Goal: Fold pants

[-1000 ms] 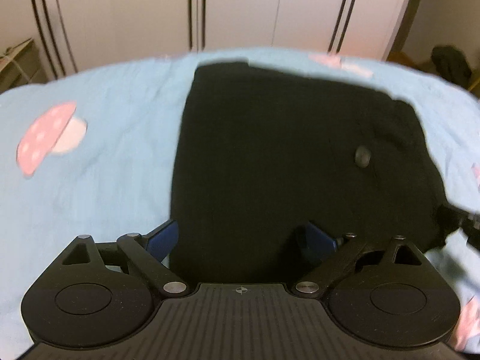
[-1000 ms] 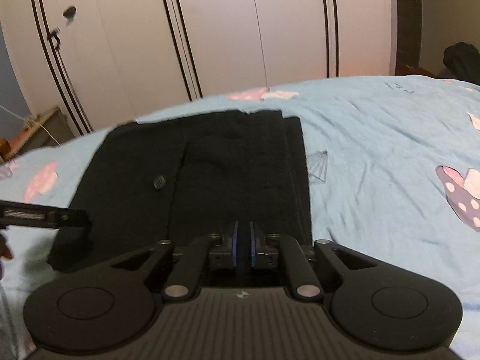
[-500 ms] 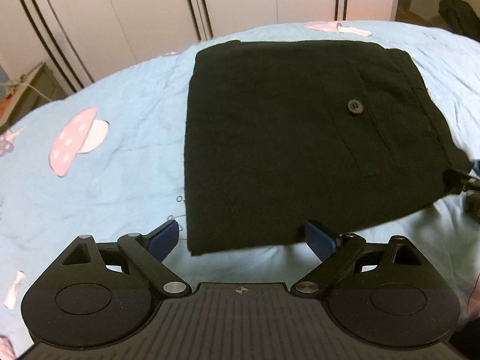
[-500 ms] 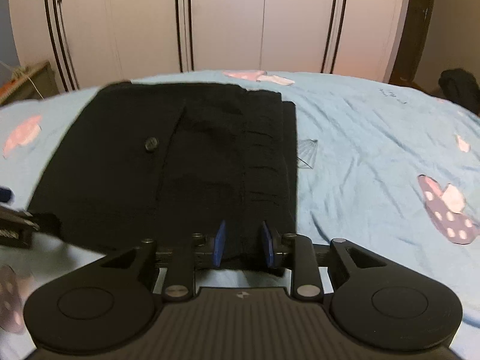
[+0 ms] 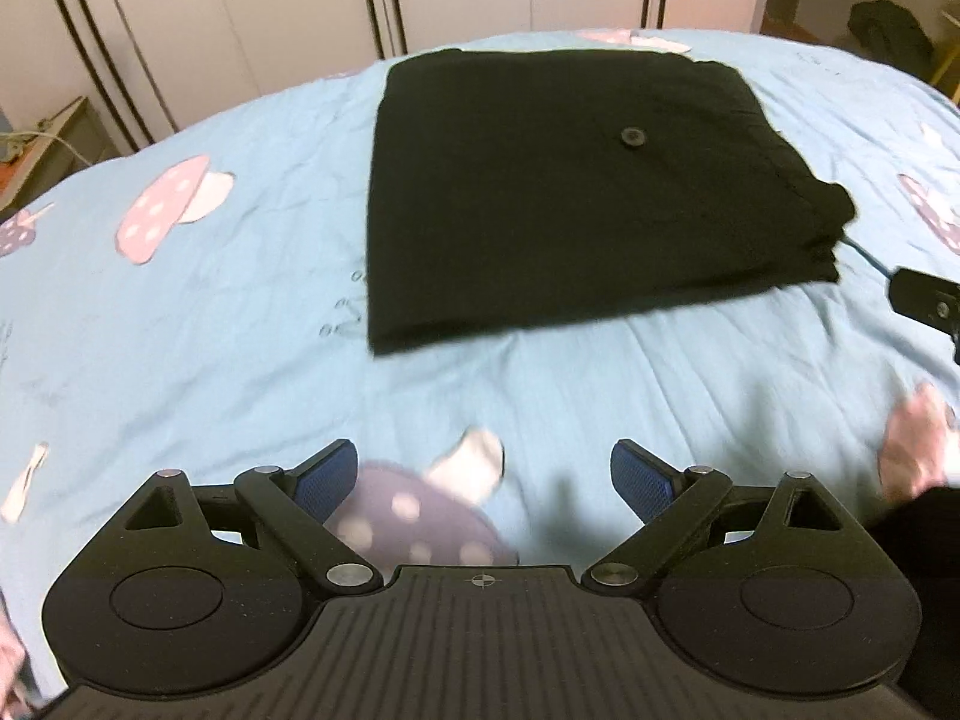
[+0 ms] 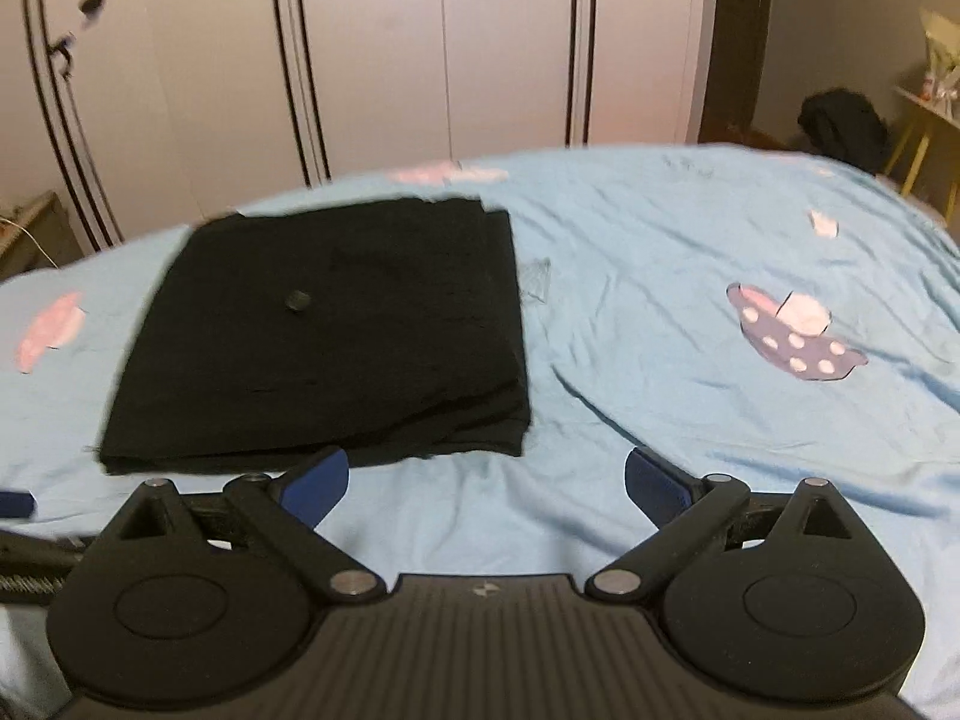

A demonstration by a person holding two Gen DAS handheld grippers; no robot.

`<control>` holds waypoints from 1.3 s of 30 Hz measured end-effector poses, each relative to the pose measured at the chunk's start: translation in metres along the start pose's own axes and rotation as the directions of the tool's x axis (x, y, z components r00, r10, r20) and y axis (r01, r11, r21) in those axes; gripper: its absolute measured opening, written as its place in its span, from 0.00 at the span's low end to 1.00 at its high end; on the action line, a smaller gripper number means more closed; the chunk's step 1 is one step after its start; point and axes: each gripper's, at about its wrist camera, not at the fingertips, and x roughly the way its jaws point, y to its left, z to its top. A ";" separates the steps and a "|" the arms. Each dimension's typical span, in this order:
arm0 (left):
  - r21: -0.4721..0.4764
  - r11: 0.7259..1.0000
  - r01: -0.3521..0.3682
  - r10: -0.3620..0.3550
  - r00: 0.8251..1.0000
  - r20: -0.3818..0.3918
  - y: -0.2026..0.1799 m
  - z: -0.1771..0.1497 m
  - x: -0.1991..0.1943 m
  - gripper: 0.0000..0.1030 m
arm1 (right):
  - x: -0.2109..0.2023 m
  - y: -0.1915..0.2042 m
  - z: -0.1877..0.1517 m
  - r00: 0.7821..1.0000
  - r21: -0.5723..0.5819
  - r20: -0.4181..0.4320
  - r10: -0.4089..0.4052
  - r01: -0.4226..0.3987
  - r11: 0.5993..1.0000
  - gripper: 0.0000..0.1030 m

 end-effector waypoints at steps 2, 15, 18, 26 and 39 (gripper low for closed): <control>-0.002 1.000 0.005 -0.005 0.999 0.032 0.001 -0.015 -0.012 0.93 | -0.018 0.011 -0.011 0.999 -0.027 0.035 0.030 -0.029 0.999 0.96; -0.061 0.998 -0.023 0.031 0.990 0.139 0.021 -0.044 -0.043 0.98 | -0.026 0.056 -0.024 0.989 -0.150 -0.125 0.076 -0.095 0.984 0.96; -0.071 0.997 -0.036 0.049 0.981 0.188 0.024 -0.032 -0.050 0.99 | -0.028 0.059 -0.021 0.991 -0.091 -0.095 0.090 -0.099 0.991 0.96; -0.060 0.997 -0.049 0.057 0.987 0.151 0.014 -0.011 -0.034 0.99 | -0.013 0.083 -0.027 1.000 -0.236 0.007 -0.009 0.010 0.972 0.96; -0.067 0.996 -0.059 0.066 0.992 0.106 0.015 -0.001 -0.012 0.99 | 0.008 0.068 -0.026 0.998 -0.145 -0.050 0.023 -0.030 0.989 0.96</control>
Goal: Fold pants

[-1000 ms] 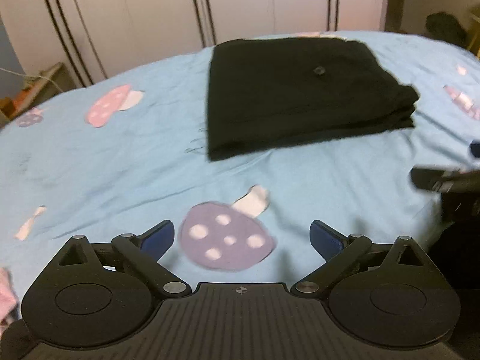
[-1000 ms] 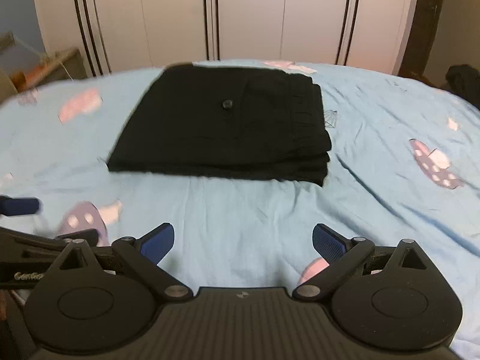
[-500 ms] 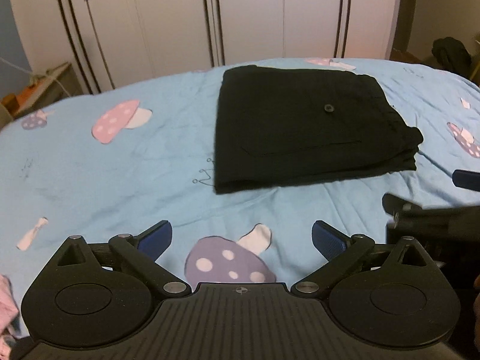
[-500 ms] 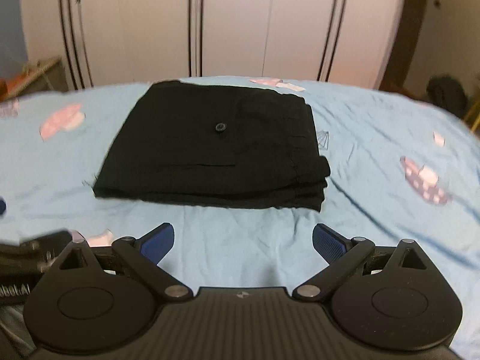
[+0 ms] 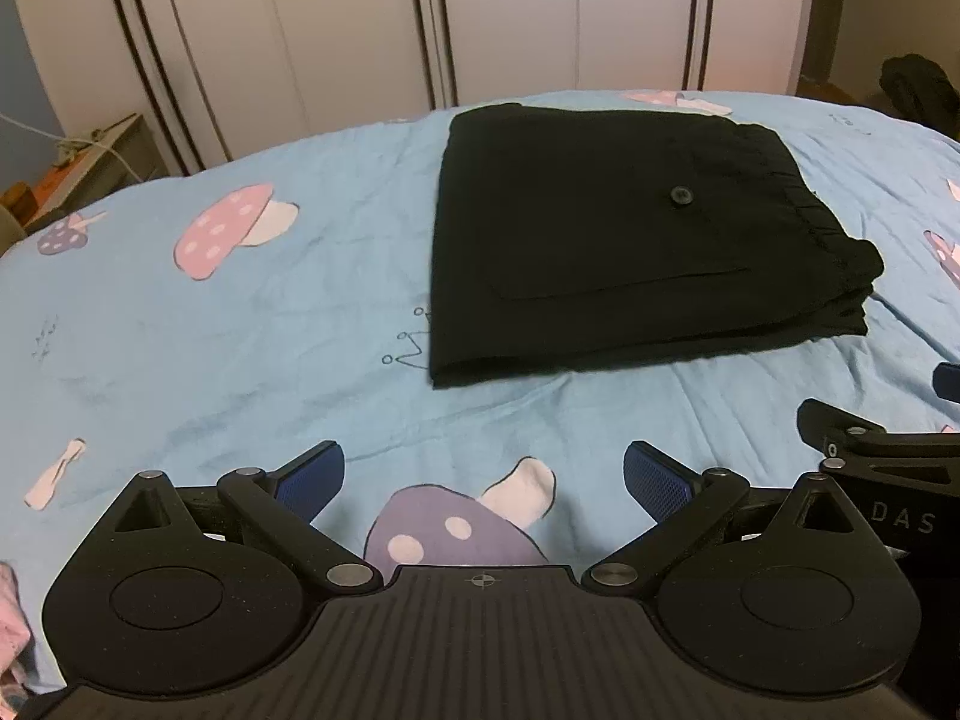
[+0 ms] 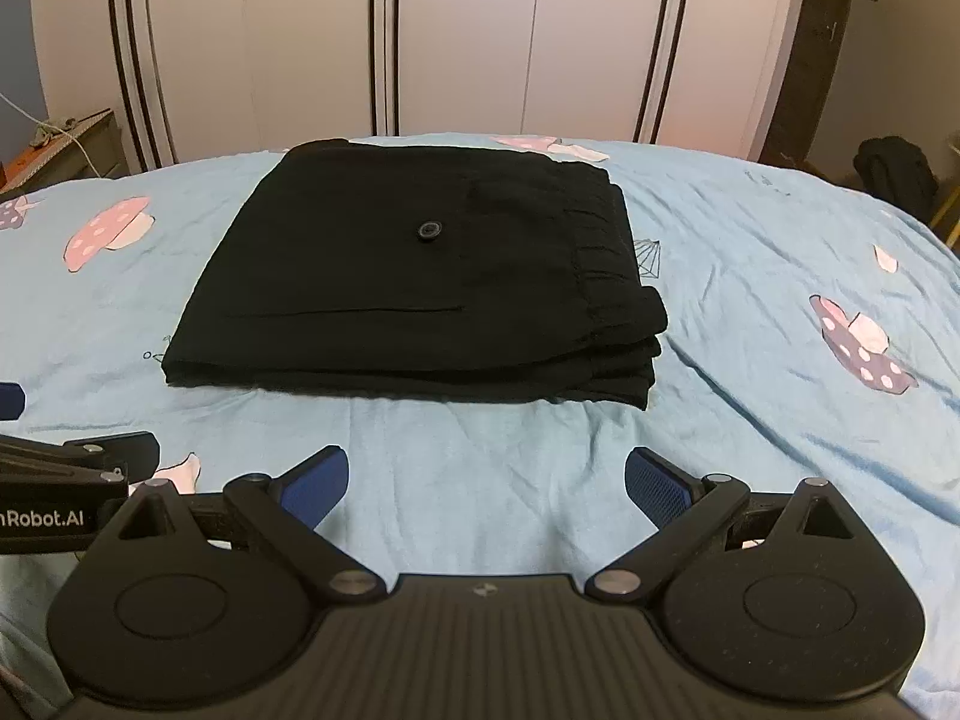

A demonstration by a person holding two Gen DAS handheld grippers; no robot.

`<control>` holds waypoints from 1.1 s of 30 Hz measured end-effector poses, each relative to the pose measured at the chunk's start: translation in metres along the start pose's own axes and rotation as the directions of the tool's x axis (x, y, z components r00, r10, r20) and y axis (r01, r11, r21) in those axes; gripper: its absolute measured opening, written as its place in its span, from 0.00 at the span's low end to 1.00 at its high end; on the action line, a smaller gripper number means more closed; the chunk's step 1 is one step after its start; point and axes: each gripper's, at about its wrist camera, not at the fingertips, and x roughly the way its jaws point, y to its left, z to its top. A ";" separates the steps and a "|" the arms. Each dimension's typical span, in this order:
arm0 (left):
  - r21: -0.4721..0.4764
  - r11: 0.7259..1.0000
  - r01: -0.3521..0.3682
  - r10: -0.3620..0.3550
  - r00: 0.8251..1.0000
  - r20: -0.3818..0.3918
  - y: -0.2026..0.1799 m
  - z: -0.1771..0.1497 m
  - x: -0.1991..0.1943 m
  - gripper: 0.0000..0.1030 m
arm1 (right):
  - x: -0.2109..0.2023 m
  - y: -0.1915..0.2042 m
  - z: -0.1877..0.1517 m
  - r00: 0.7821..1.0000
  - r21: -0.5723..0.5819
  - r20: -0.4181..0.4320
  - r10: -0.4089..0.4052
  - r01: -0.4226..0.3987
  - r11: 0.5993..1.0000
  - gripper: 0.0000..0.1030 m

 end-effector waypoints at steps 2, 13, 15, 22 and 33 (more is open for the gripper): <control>0.002 1.000 0.004 -0.004 1.000 -0.002 -0.001 0.000 0.000 0.99 | -0.001 -0.001 0.000 1.000 0.004 0.005 -0.004 0.004 1.000 0.96; 0.000 1.000 0.005 -0.005 1.000 -0.006 0.000 0.001 0.000 0.99 | -0.005 -0.003 0.000 0.999 0.020 0.033 0.001 -0.002 1.000 0.96; 0.004 1.000 0.006 -0.006 1.000 -0.004 -0.001 0.001 -0.001 0.99 | -0.005 -0.004 0.000 0.999 0.022 0.033 0.002 -0.003 1.000 0.96; 0.013 1.000 0.006 -0.006 1.000 -0.003 -0.003 0.002 -0.001 0.99 | -0.006 -0.004 0.000 0.999 0.023 0.035 0.004 -0.004 1.000 0.96; 0.006 1.000 0.011 -0.011 1.000 -0.006 -0.003 0.003 -0.001 0.99 | -0.006 -0.005 0.000 0.999 0.030 0.036 0.008 -0.009 1.000 0.96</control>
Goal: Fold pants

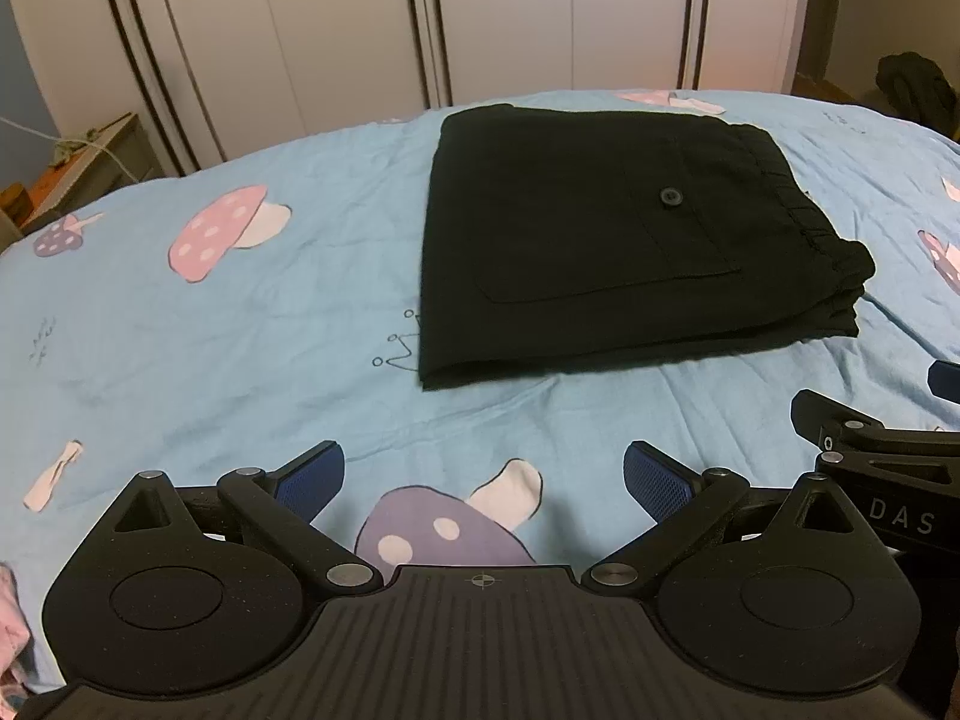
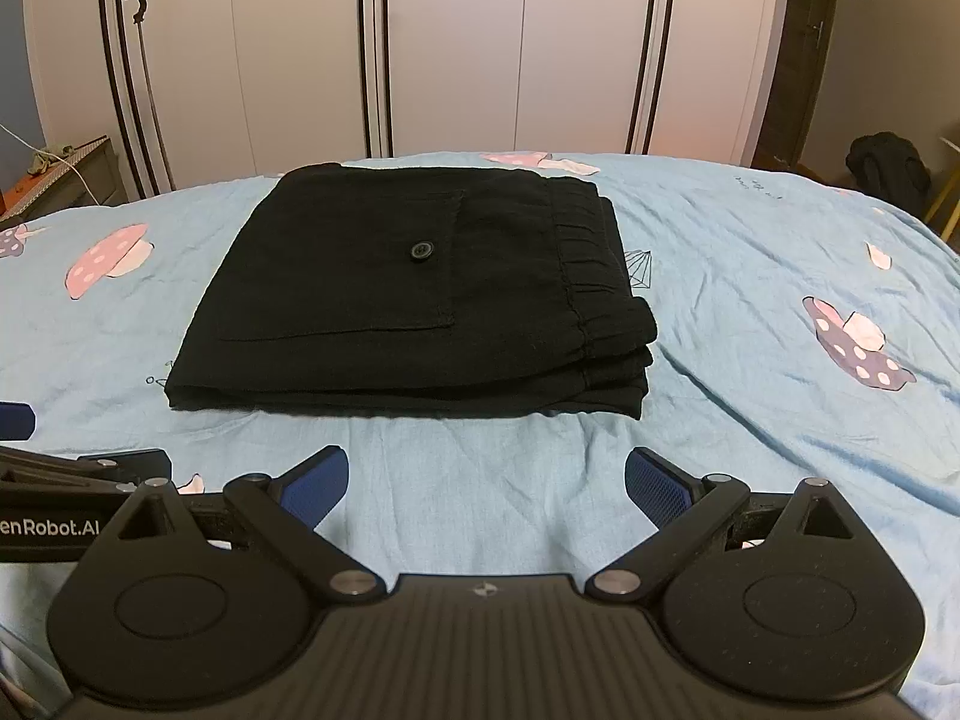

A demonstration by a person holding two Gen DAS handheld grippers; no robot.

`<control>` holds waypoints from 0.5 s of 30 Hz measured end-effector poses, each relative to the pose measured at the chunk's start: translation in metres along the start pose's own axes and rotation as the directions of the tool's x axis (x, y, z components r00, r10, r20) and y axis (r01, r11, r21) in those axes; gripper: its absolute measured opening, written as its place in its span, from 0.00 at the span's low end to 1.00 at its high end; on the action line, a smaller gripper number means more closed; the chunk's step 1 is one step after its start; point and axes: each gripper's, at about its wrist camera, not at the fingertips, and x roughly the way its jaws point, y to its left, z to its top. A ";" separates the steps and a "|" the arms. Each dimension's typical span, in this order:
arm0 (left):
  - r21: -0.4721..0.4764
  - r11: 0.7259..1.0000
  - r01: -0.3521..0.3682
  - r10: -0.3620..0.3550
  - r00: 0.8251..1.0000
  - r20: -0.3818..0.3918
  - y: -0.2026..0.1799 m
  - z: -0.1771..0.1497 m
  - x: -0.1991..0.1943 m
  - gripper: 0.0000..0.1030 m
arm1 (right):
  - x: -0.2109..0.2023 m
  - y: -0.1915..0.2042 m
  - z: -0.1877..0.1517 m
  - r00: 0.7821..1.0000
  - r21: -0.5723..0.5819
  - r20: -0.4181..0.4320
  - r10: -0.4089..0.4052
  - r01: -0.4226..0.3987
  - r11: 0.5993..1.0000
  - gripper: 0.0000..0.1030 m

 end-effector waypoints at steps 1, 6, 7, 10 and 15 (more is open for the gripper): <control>0.001 1.000 0.000 0.000 1.000 0.001 0.000 0.000 0.000 0.99 | 0.000 0.000 0.000 1.000 0.000 0.000 0.000 0.000 1.000 0.96; -0.001 1.000 0.000 0.000 1.000 0.003 -0.001 0.000 -0.001 0.99 | 0.000 0.000 0.000 1.000 0.003 0.001 0.000 0.000 1.000 0.96; -0.001 1.000 0.003 -0.003 1.000 0.004 -0.001 0.000 -0.001 0.99 | 0.000 0.000 0.000 1.000 0.005 0.001 -0.001 0.001 1.000 0.96; -0.002 1.000 0.009 -0.009 1.000 0.006 -0.001 0.001 -0.002 0.99 | -0.001 0.000 0.000 1.000 0.010 0.002 -0.003 0.003 1.000 0.96; -0.003 1.000 0.011 -0.011 1.000 0.005 0.000 0.001 -0.002 0.99 | -0.001 0.000 0.000 1.000 0.011 0.002 -0.004 0.004 1.000 0.96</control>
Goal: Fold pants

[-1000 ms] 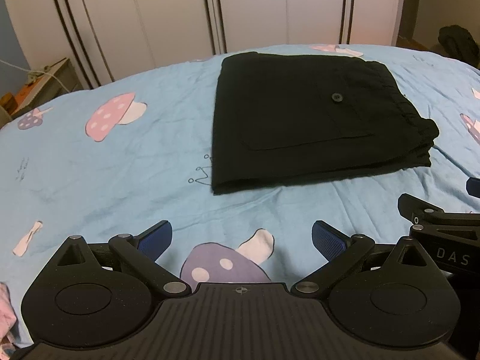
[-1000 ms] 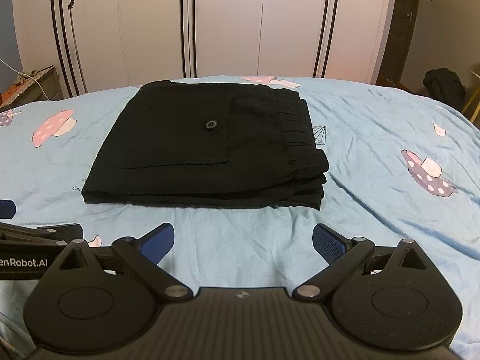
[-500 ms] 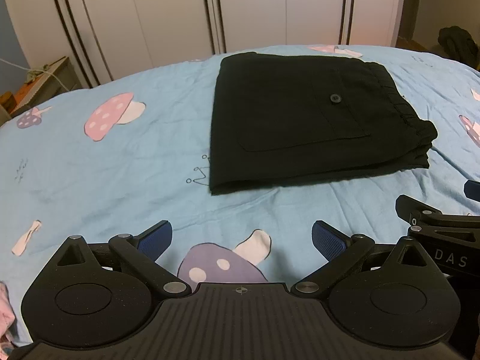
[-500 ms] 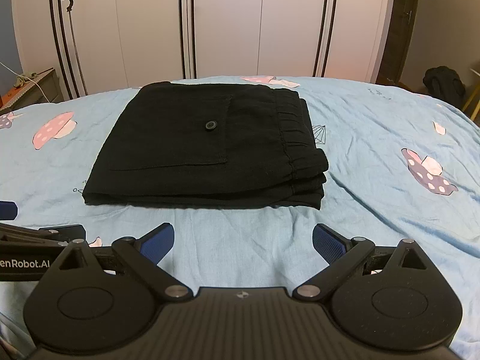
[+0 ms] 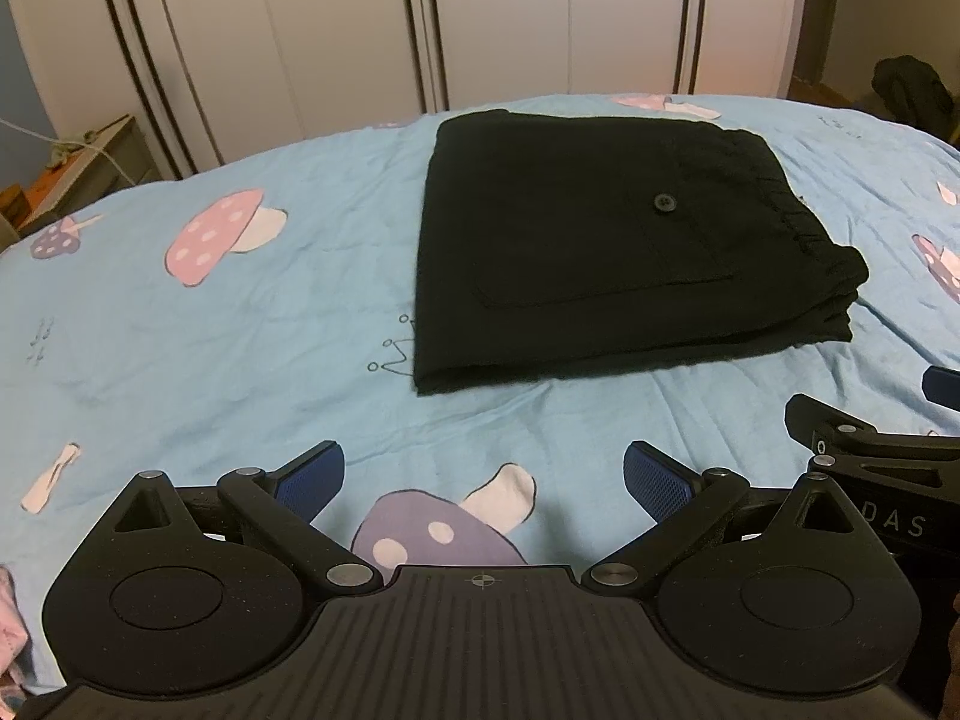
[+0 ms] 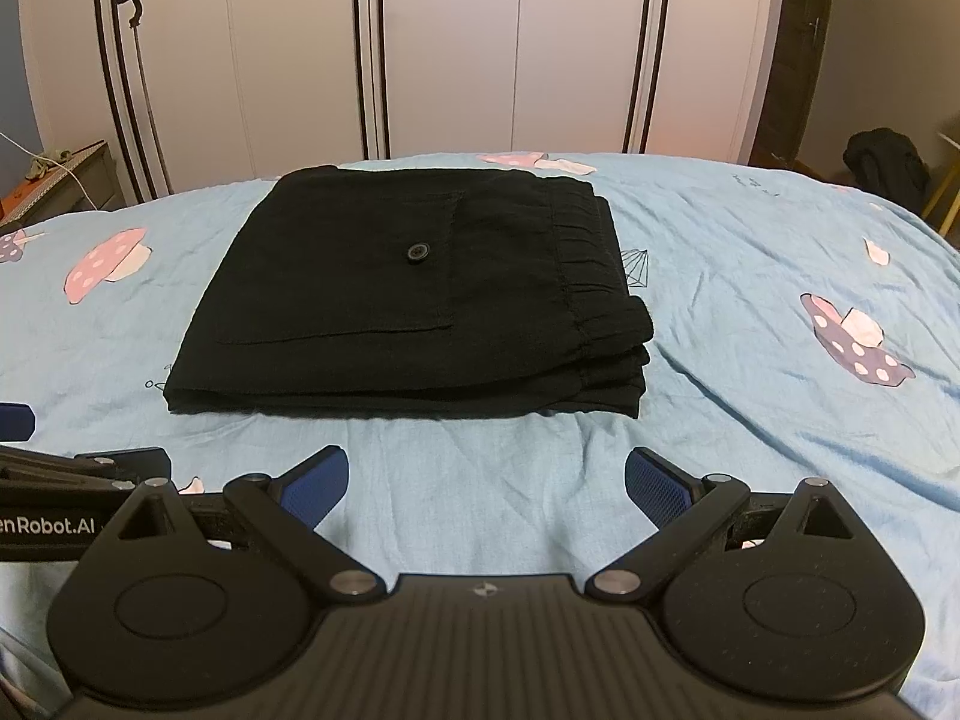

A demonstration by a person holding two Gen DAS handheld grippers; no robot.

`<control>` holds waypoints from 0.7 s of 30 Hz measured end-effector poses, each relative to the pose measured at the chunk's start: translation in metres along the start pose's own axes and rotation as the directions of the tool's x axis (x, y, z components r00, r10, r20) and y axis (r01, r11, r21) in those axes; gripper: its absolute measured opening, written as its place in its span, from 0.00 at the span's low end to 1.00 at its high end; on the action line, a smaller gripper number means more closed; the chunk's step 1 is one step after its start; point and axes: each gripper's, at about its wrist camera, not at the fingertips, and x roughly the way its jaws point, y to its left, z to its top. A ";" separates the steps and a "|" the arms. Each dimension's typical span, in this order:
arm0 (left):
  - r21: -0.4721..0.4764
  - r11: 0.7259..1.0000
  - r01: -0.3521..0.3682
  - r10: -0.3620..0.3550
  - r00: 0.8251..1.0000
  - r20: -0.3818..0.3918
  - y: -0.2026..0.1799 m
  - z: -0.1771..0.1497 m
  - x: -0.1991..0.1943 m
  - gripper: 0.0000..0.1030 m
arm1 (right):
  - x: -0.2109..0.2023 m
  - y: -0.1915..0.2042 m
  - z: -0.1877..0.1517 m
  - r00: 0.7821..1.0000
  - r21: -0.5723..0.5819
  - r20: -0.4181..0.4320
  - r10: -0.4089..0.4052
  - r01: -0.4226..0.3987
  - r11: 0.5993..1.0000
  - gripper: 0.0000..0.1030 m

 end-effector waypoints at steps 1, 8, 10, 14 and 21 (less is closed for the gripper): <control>-0.002 1.000 0.001 -0.001 1.000 -0.001 0.000 0.000 0.000 0.99 | 0.000 0.000 0.000 1.000 0.000 0.000 0.000 0.000 1.000 0.96; 0.001 1.000 -0.002 0.002 1.000 0.004 0.000 0.001 -0.001 0.99 | 0.000 0.000 0.000 1.000 0.001 0.001 0.000 0.000 1.000 0.96; 0.000 1.000 0.000 0.000 1.000 0.004 0.000 0.001 -0.001 0.99 | 0.000 -0.001 0.000 1.000 0.004 0.002 0.001 -0.001 1.000 0.96; -0.007 1.000 0.006 -0.006 1.000 0.001 0.000 0.001 -0.001 0.99 | 0.000 -0.002 0.001 1.000 0.010 0.002 0.003 -0.003 1.000 0.96; -0.006 1.000 0.002 -0.002 1.000 0.002 -0.001 0.002 -0.001 0.99 | -0.001 -0.002 0.001 1.000 0.010 0.004 0.002 -0.002 1.000 0.96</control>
